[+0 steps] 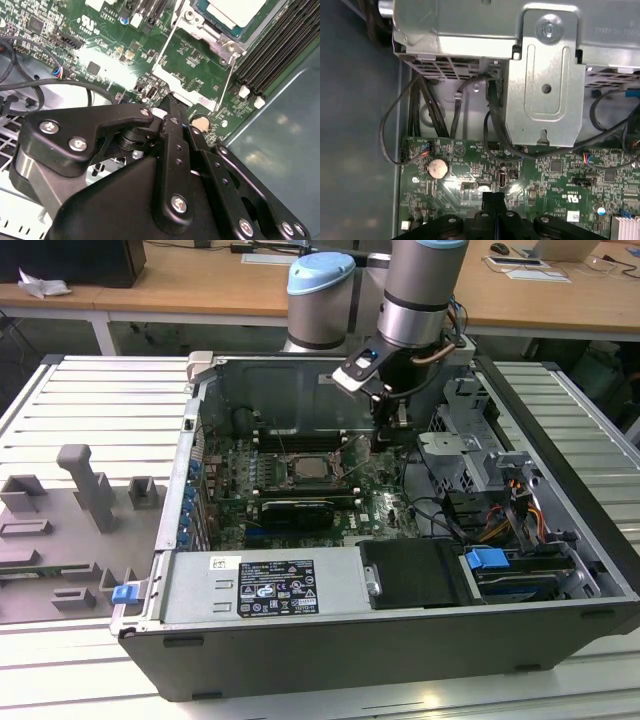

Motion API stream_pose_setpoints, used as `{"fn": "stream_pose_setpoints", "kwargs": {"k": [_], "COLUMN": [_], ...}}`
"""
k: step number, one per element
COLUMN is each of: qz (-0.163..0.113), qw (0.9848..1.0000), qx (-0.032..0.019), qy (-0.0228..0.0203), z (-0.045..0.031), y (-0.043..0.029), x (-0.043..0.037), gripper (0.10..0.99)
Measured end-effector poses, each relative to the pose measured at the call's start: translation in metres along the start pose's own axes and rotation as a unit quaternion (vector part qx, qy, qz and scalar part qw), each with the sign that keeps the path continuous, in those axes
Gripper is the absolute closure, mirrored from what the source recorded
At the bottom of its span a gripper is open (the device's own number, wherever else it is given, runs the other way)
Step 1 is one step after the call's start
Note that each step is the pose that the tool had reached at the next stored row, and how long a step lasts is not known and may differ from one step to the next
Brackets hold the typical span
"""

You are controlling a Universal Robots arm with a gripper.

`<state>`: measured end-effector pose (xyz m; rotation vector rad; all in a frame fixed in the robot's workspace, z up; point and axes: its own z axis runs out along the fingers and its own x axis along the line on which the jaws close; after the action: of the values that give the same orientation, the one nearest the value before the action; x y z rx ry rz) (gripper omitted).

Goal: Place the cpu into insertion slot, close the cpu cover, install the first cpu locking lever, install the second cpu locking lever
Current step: 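Close the cpu cover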

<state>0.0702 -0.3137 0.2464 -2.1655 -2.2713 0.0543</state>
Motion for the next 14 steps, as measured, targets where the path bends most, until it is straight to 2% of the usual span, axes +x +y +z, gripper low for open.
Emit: {"fn": "stream_pose_setpoints", "kwargs": {"k": [2,14], "qz": [0.0,0.0], "qw": [1.0,1.0], "qx": [0.003,0.005], "qy": [0.0001,0.0002], "z": [0.0,0.0005], "y": [-0.0005,-0.0088], "x": [0.0,0.0004], "gripper": [0.98,0.98]}}
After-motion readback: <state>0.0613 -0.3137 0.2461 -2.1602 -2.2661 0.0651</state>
